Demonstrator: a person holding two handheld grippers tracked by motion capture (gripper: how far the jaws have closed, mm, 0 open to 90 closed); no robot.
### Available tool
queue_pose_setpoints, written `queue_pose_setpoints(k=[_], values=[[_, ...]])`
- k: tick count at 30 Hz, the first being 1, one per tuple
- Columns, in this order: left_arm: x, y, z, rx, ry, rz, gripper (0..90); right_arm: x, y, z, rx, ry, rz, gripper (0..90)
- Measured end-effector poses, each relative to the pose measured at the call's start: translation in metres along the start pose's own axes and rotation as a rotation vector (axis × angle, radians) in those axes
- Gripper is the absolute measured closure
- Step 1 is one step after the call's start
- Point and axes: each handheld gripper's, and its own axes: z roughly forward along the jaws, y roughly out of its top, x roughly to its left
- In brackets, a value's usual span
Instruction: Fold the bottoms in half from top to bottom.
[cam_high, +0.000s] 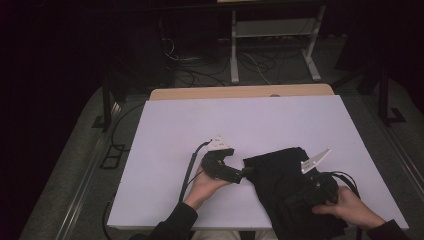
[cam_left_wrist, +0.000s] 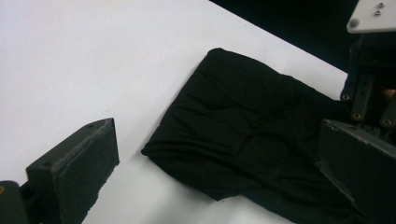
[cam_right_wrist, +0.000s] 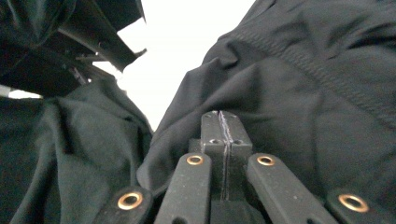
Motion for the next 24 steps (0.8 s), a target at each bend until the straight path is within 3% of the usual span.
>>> queue_pose_setpoints(k=[5, 9, 13, 24], values=[[-0.004, 0.002, 0.006, 0.009, 0.01, -0.006, 0.0, 0.008, -0.001, -0.006, -0.048, -0.027, -0.034, 78.1], [-0.005, 0.006, 0.01, 0.009, 0.018, -0.016, 0.0, 0.009, 0.004, -0.019, -0.114, -0.088, -0.044, 63.1], [-0.006, 0.01, 0.013, 0.014, 0.027, -0.029, 0.0, 0.006, 0.013, -0.033, -0.176, -0.135, -0.044, 48.4], [-0.003, 0.022, 0.021, 0.017, 0.059, -0.05, 0.0, -0.009, 0.035, -0.06, -0.243, -0.261, -0.027, 17.4]])
